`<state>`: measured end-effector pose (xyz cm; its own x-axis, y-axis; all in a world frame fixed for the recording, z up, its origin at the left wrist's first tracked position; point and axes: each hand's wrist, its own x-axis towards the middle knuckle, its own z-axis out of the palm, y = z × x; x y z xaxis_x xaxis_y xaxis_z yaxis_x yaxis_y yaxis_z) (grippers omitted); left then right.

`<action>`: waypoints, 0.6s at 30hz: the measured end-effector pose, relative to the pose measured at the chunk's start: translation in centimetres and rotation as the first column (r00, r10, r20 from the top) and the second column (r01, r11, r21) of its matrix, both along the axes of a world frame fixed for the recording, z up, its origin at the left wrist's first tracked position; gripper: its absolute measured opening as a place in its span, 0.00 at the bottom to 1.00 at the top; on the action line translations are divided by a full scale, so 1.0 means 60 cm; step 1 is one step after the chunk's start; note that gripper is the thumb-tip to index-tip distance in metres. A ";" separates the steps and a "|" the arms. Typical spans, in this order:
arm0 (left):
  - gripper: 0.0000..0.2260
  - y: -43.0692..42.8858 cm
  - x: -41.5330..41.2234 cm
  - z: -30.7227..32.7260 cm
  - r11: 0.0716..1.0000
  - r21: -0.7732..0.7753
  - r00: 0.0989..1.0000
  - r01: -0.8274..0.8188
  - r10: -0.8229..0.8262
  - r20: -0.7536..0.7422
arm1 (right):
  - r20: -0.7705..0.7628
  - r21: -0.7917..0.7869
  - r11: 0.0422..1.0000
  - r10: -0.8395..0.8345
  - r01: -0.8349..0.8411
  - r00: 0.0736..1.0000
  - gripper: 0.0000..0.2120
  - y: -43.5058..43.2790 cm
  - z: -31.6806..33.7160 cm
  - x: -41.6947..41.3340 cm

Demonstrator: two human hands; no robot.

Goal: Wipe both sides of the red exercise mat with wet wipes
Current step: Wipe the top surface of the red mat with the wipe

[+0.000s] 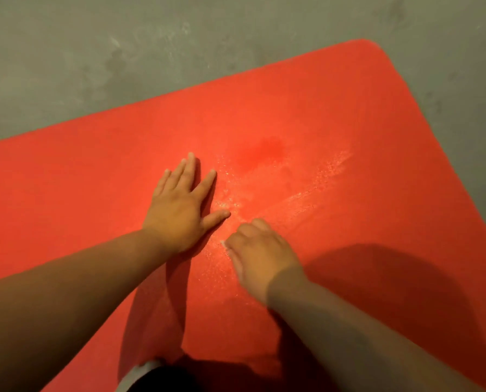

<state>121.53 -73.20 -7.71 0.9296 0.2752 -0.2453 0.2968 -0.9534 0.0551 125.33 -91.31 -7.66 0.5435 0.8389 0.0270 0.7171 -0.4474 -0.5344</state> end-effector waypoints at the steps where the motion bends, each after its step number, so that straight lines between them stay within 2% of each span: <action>1: 0.41 0.005 0.001 -0.001 0.999 -0.014 0.998 -0.037 0.036 -0.051 | 0.018 0.007 1.000 0.024 -0.024 1.000 0.07 -0.007 -0.006 0.021; 2: 0.42 0.011 0.000 -0.001 0.999 -0.024 0.995 -0.038 0.036 -0.094 | 0.047 -0.020 0.999 -0.024 0.025 0.999 0.09 -0.021 -0.007 0.052; 4: 0.44 0.023 -0.002 0.004 0.999 -0.036 0.992 0.004 -0.008 -0.122 | 0.114 -0.076 0.957 -0.269 0.278 0.956 0.07 -0.062 -0.006 0.135; 6: 0.44 0.034 -0.001 0.010 0.998 -0.066 0.994 0.023 -0.030 -0.103 | 0.185 -0.105 0.843 -0.504 0.527 0.844 0.05 -0.103 -0.001 0.207; 8: 0.44 0.041 -0.002 0.012 0.997 -0.075 0.995 0.031 -0.038 -0.091 | 0.208 -0.103 0.768 -0.605 0.632 0.769 0.05 -0.096 0.000 0.215; 10: 0.44 0.041 -0.003 0.012 0.996 -0.082 0.996 0.033 -0.039 -0.081 | 0.143 -0.106 0.795 -0.582 0.597 0.800 0.05 -0.047 -0.002 0.160; 11: 0.43 0.040 -0.003 0.011 0.996 -0.087 0.997 0.032 -0.039 -0.073 | 0.107 -0.093 0.852 -0.507 0.516 0.855 0.04 -0.018 0.000 0.120; 13: 0.43 0.039 -0.004 0.009 0.994 -0.103 0.998 0.020 -0.026 -0.062 | 0.053 -0.053 0.979 -0.193 0.195 0.980 0.03 0.034 0.006 0.034; 15: 0.43 0.043 -0.006 0.007 0.991 -0.137 0.999 0.012 -0.018 -0.048 | 0.063 0.010 0.996 0.086 -0.087 0.994 0.00 0.052 0.006 -0.002; 16: 0.43 0.045 -0.006 0.008 0.988 -0.150 0.998 0.020 -0.028 -0.051 | 0.047 0.030 0.992 0.123 -0.125 0.991 0.03 0.047 0.002 0.014; 17: 0.42 0.048 -0.006 0.009 0.987 -0.155 0.997 0.032 -0.041 -0.059 | 0.059 0.030 0.996 0.080 -0.082 0.995 0.05 0.035 -0.005 0.043; 18: 0.42 0.052 -0.007 0.010 0.987 -0.156 0.996 0.043 -0.055 -0.068 | 0.072 0.008 0.999 -0.041 0.040 0.997 0.05 0.021 -0.010 0.083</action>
